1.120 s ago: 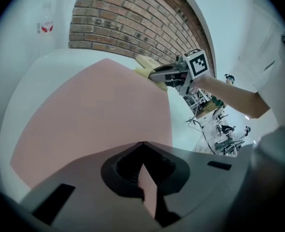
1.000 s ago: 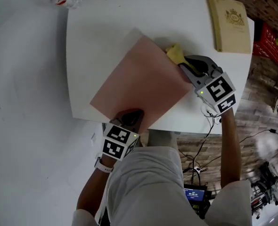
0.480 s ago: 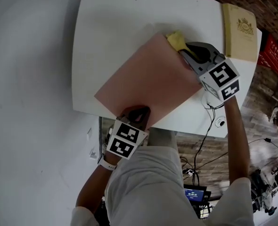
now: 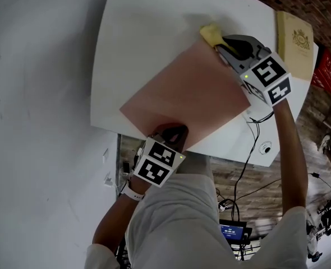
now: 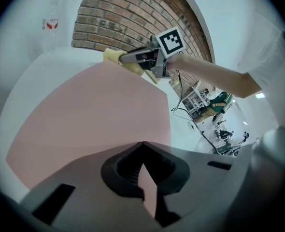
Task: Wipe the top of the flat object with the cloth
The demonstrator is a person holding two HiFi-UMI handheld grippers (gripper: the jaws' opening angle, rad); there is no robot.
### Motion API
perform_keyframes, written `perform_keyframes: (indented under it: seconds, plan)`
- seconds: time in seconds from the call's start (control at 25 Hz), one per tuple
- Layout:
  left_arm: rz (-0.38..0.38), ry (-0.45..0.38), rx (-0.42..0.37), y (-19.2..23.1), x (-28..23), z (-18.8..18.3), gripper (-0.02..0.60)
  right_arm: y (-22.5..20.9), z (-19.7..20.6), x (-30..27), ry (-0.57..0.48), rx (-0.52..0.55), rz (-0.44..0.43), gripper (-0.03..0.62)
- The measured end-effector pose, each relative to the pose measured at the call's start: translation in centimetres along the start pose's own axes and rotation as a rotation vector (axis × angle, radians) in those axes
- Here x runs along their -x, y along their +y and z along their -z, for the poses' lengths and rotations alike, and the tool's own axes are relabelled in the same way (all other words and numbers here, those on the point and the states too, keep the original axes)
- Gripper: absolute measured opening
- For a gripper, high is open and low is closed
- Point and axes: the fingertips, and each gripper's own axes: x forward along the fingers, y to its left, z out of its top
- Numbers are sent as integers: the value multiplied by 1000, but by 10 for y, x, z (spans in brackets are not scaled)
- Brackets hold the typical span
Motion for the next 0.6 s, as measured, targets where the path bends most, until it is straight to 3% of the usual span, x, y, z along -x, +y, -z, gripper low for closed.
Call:
perform_keyframes:
  seconds: [0.32,0.6]
  plan:
    - [7,-11,4,0,1,-1,18,2,-36,-17,33,236,-93,60]
    - [26,-36,29,0,0,-3,18,31,-42,-44,197,571,-265,60]
